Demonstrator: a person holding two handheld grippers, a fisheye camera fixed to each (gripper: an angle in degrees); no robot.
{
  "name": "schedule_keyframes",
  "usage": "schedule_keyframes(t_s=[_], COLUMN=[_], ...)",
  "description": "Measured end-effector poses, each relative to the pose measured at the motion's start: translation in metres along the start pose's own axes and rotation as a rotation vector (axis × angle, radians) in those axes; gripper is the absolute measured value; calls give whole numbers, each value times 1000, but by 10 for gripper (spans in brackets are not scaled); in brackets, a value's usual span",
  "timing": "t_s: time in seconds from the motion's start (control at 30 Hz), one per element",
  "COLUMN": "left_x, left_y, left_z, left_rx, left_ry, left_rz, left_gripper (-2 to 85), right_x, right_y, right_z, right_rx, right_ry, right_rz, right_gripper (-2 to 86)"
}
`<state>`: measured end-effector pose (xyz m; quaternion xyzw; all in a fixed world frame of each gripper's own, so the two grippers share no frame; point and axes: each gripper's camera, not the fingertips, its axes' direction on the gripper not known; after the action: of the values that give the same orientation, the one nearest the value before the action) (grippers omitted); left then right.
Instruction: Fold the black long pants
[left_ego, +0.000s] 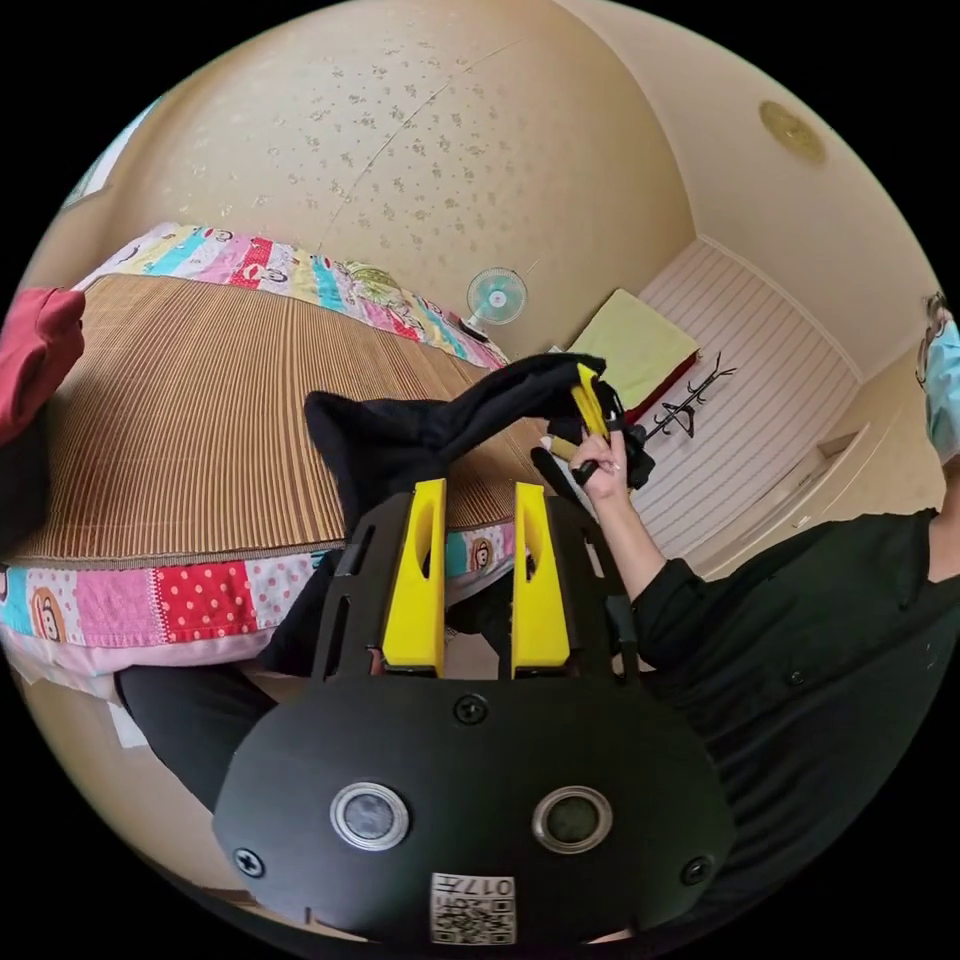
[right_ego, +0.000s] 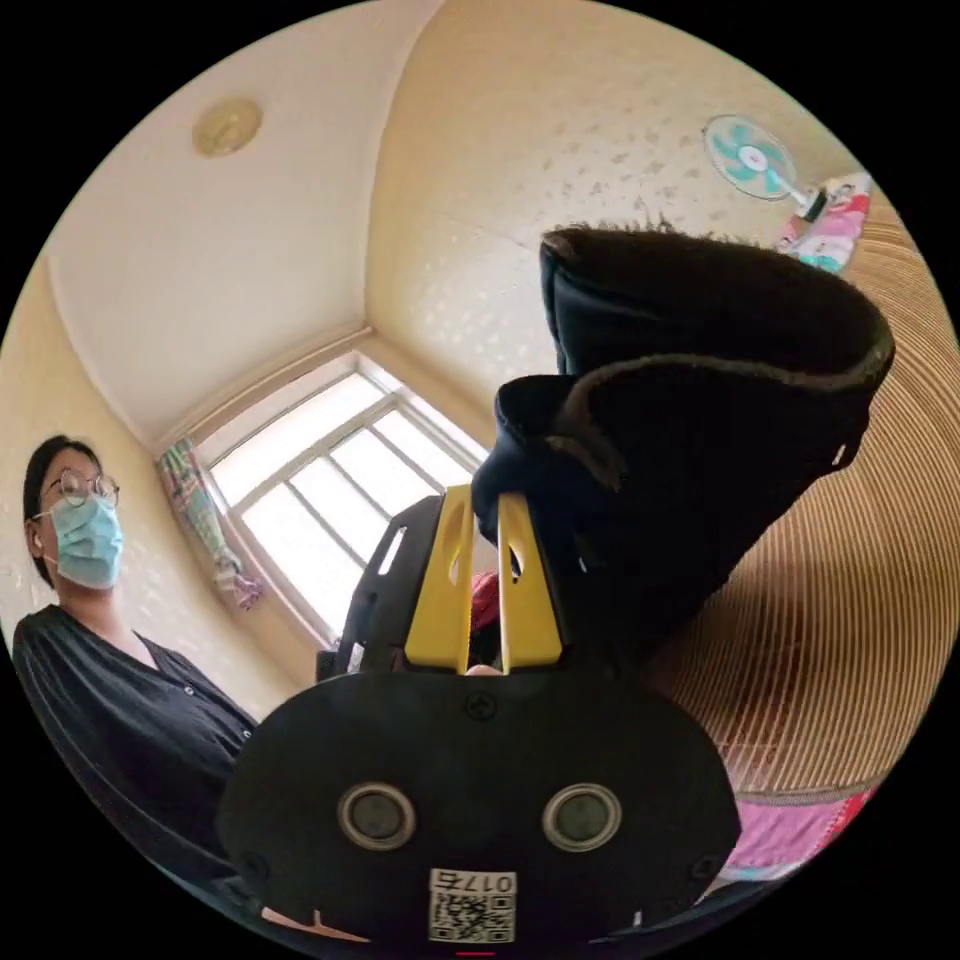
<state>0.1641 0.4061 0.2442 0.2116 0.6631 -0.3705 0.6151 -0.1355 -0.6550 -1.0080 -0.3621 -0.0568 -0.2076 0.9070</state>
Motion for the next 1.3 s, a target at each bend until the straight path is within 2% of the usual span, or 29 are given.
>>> schedule_keyframes(t_s=[0.03,0.1,0.2,0.3,0.4,0.47,0.5,0.53,0.57,0.6,0.73,0.8,0.87,0.9,0.93,0.97,1.0,1.03,1.07,1.1,1.17,1.23,1.3], left_x=[6,17,39,61,84,79,75,65,58,57,77,93,127,138,155,164,163,155,143,136,89,47,-2], left_y=[-2,-9,-31,-61,-92,-99,-96,-91,-85,-83,-96,-134,-229,-263,-339,-414,-446,-495,-527,-537,-541,-511,-463], left_z=[0,-6,-26,-27,25,70,74,75,73,72,26,-15,-70,-78,-84,-82,-80,-78,-75,-72,-52,-26,13], left_rx=[-8,4,102,187,57,-43,-40,-27,-15,-11,110,235,369,369,322,280,273,272,261,244,144,69,-35], left_ry=[14,16,3,11,51,-98,-86,44,152,174,163,194,144,108,1,-86,-105,-113,-157,-193,-259,-169,-103], left_rz=[19,48,137,269,361,253,241,227,203,193,225,283,392,402,374,335,317,280,267,259,167,167,143], left_gripper=[112,124,143,179,190,107,90,57,53,51,47,47,51,52,64,77,84,94,99,104,127,129,126], right_x=[-13,-56,-99,-126,-130,-129,-132,-135,-143,-154,-150,-135,-132,-134,-136,-138,-135,-129,-121,-120,-115,-92,-30], right_y=[0,0,3,18,48,65,73,76,79,81,61,8,-64,-125,-157,-218,-270,-290,-312,-315,-296,-254,-172], right_z=[0,-9,-24,-21,-7,-4,-6,-8,-14,-22,-40,-32,-3,30,49,89,136,156,187,213,248,278,309], right_rx=[4,50,90,73,72,81,76,68,20,-19,79,169,171,137,121,101,63,58,69,70,10,-126,-353], right_ry=[-66,-324,-569,-714,-899,-987,-999,-983,-914,-805,-728,-719,-607,-454,-337,-16,404,589,879,998,990,924,817], right_rz=[-44,-171,-287,-287,-206,-163,-152,-153,-186,-230,-201,-186,-213,-249,-263,-286,-261,-204,-131,-182,-326,-416,-413], right_gripper=[10,9,8,8,7,7,7,7,8,8,12,17,25,32,37,48,63,65,68,68,69,71,72])
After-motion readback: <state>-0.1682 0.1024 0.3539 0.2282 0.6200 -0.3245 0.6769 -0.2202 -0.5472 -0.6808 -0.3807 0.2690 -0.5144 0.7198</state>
